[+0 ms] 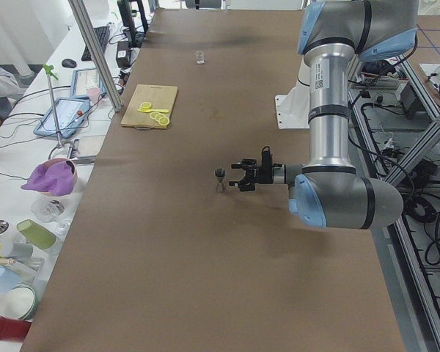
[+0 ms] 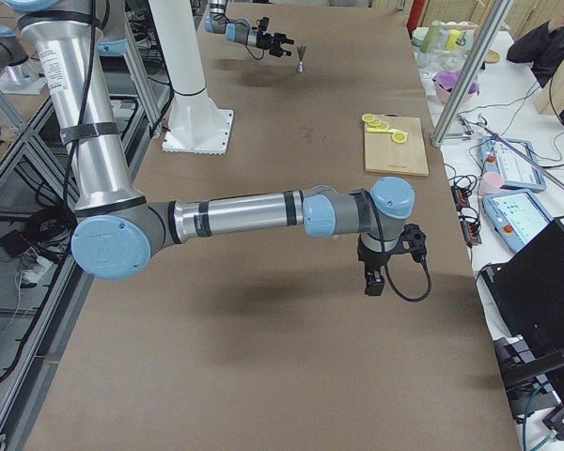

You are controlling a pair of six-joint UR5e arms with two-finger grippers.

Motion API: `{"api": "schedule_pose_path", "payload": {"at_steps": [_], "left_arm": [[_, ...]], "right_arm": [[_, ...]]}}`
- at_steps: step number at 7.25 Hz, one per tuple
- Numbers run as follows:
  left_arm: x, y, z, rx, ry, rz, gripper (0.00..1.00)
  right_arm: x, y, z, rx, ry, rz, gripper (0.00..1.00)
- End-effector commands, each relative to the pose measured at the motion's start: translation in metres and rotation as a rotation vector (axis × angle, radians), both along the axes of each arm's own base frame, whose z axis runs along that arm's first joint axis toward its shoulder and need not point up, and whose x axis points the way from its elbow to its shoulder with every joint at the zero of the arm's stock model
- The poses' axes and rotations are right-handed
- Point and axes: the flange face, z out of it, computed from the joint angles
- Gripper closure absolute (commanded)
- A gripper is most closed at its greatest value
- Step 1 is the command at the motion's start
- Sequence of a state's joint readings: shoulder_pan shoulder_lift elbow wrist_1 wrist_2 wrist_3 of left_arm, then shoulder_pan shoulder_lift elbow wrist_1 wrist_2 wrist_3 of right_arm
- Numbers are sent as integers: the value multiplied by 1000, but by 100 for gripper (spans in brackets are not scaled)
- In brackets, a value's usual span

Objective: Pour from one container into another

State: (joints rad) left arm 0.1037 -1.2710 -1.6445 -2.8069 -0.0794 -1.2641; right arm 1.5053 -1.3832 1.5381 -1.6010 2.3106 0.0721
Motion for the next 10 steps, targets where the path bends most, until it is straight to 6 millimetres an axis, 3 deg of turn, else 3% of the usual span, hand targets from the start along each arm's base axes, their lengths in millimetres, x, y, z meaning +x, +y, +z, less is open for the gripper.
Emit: {"api": "schedule_pose_path", "payload": {"at_steps": [1,3,5,8,10], "left_arm": [[-23,17,-18,33,13,12,2],[-29,16,-30,17,20,35,2],[-48,13,-52,-49,19,139,2],[-61,4,-47,-94,-7,180,2],[-69,-16,-61,-171,49,224,2]], "right_arm": [[23,61,31,-68,-4,54,0],[38,98,54,-117,-28,85,0],[40,125,48,-110,-31,88,0],[38,121,57,-137,-21,82,0],[37,121,64,-148,-20,79,0]]}}
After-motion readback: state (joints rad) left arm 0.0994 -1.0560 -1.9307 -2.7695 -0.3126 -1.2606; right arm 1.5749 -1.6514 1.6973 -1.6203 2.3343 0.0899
